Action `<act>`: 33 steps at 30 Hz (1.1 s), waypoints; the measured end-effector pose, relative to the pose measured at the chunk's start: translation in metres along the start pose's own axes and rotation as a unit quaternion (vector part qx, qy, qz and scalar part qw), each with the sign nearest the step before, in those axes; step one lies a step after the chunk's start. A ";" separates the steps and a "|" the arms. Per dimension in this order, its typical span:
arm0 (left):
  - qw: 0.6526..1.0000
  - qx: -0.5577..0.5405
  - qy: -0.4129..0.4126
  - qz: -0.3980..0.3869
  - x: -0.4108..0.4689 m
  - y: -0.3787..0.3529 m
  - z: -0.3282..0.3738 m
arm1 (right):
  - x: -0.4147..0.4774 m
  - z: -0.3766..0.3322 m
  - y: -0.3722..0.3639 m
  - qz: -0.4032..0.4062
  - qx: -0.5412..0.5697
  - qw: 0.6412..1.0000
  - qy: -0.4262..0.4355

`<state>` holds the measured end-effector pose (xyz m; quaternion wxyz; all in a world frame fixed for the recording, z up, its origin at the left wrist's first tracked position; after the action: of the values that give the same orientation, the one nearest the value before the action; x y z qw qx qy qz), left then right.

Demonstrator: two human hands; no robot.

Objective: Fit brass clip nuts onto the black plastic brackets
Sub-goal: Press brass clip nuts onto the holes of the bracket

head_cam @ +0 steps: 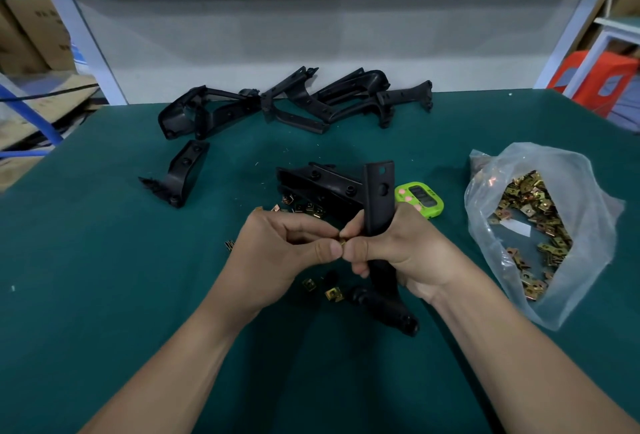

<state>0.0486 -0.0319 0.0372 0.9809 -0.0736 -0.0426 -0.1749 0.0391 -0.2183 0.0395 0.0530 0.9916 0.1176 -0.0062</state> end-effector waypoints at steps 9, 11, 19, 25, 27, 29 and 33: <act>0.995 0.097 -0.004 0.014 0.000 0.000 -0.002 | 0.000 0.002 -0.001 -0.014 0.038 0.999 -0.015; 0.995 0.097 -0.010 0.017 0.000 0.000 -0.002 | 0.001 0.004 -0.003 -0.020 0.048 0.998 -0.025; 0.997 0.063 -0.012 0.036 0.006 0.002 -0.005 | 0.003 0.006 -0.009 0.009 0.077 0.996 -0.046; 0.996 -0.051 0.068 -0.012 0.006 -0.002 -0.011 | 0.000 0.001 -0.005 0.046 0.018 0.999 0.004; 0.995 -0.066 0.066 -0.020 0.006 0.000 -0.010 | -0.001 -0.002 -0.005 0.036 0.001 0.999 0.024; 0.995 -0.076 0.063 -0.035 0.006 0.002 -0.009 | -0.001 -0.005 -0.002 0.037 -0.037 0.998 0.038; 0.993 -0.039 0.051 -0.099 0.005 0.006 -0.005 | -0.002 -0.010 0.000 0.015 -0.100 0.994 0.039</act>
<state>0.0555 -0.0292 0.0319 0.9559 -0.0978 0.0077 -0.2767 0.0369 -0.2183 0.0496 0.1477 0.9824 0.1051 0.0447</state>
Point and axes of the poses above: each hand's wrist, its own x-axis towards the middle knuckle, its own y-axis out of the back of the hand, z = x × y, the point moved 2 cm from there along x, towards the middle knuckle, and after that the axes turned 12 degrees about -x, right-handed, at the moved point
